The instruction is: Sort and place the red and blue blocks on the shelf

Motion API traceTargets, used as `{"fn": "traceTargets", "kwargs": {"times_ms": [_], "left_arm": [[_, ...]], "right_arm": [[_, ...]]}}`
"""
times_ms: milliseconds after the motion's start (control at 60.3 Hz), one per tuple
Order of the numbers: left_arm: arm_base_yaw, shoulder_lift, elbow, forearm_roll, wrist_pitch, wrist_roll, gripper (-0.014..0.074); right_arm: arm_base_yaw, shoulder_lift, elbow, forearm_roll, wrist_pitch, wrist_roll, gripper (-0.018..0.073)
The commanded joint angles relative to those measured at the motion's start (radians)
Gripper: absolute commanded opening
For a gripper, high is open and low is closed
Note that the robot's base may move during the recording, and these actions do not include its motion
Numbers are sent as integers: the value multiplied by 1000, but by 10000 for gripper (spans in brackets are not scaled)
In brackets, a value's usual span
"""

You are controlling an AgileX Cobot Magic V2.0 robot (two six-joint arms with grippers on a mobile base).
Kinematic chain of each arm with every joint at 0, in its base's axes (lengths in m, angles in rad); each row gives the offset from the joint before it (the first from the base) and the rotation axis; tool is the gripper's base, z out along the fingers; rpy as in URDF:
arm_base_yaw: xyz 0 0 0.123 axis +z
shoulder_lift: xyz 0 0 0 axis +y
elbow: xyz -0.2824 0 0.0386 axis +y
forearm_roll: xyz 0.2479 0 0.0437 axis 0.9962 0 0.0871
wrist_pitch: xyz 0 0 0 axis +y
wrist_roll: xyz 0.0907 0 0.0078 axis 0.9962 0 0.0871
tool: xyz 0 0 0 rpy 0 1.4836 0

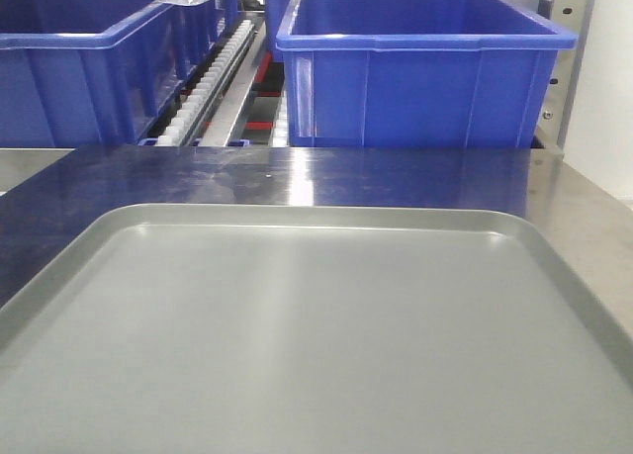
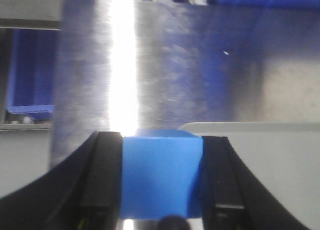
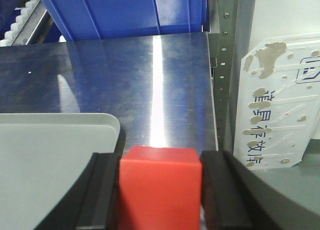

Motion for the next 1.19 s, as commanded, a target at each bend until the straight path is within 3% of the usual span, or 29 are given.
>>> {"fn": "traceTargets", "kwargs": {"times_ms": [0,348,630,829,979,1178], "left_arm": [[30,-78,22,5,-71,-5,123],[143,-338,266,5,-106,-5,123],[233,-517,376,7,-107,-1,123],[244,-583,427,34,-160,6,123],[244,-590,452,37,-211,81,123],[244,-590,467,40,-257,83,123]], "right_arm": [[-6,4,-30,-5,-87,-3,59],[-6,4,-30,-5,-87,-3,59],[-6,4,-30,-5,-87,-3,59],[-6,4,-30,-5,-87,-3,59],[-6,4,-30,-5,-87,-3,59],[-6,4,-30,-5,-87,-3,59]]}}
